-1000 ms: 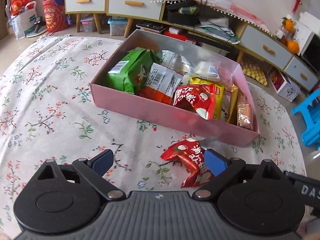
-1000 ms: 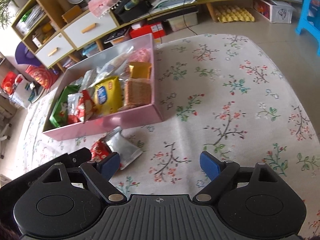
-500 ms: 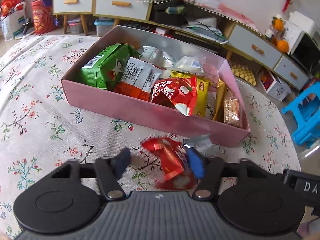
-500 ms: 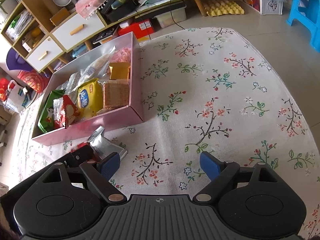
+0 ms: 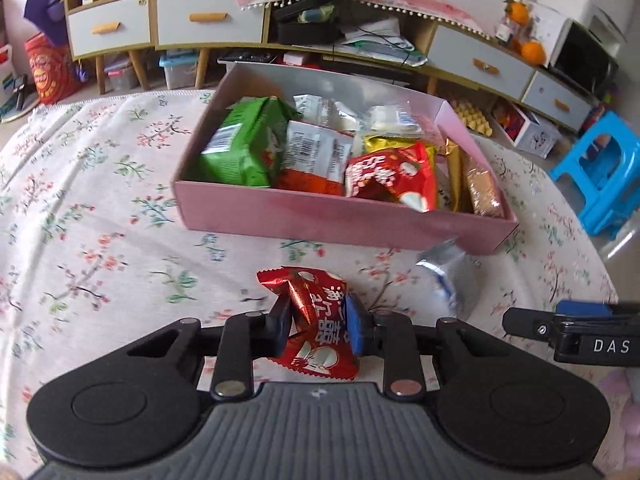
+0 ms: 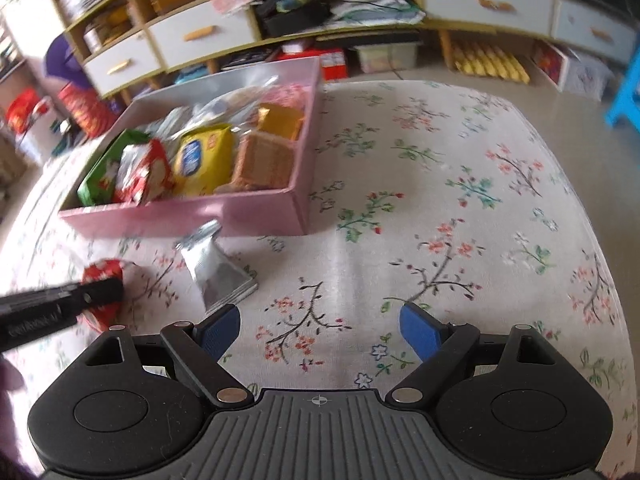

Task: Organize snacks
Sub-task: 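Grasp the red candy packet with the left tool while the right tool grasps the silver packet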

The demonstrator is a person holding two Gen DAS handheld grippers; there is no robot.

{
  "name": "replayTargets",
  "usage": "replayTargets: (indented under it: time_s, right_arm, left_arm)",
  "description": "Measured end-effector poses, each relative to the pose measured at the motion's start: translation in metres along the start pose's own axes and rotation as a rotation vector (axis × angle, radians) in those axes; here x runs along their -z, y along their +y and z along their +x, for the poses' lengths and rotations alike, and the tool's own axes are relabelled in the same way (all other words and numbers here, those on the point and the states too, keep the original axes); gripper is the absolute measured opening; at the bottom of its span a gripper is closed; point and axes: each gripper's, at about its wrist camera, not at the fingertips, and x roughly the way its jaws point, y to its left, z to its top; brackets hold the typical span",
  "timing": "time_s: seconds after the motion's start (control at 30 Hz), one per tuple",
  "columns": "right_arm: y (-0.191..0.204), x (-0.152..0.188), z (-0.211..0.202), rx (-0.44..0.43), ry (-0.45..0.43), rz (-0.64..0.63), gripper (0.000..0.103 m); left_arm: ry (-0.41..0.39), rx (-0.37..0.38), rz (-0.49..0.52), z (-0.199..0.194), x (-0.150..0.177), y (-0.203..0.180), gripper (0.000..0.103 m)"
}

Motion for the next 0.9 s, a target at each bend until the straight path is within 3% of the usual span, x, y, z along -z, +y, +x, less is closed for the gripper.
replayTargets:
  time_s: [0.23,0.4,0.5,0.67,0.9]
  right_arm:
    - [0.017,0.011,0.006,-0.043,-0.051,-0.128,0.089]
    - [0.032,0.016,0.013,-0.038,-0.103,-0.222,0.089]
    - [0.036,0.018,0.017,-0.045,-0.132,-0.238,0.089]
    - [0.045,0.019,0.023,-0.044,-0.173,-0.275,0.089]
    - [0.053,0.015,0.027,-0.033,-0.198,-0.279,0.086]
  left_arm:
    - [-0.028,-0.005,0.09,-0.012,0.011,0.017,0.027]
    - [-0.06,-0.003,0.119,-0.018,0.018,0.028,0.035]
    - [-0.075,-0.004,0.148,-0.018,0.025,0.031,0.044]
    - [-0.085,-0.012,0.212,-0.015,0.031,0.03,0.049]
    - [-0.086,-0.02,0.184,-0.017,0.031,0.035,0.048]
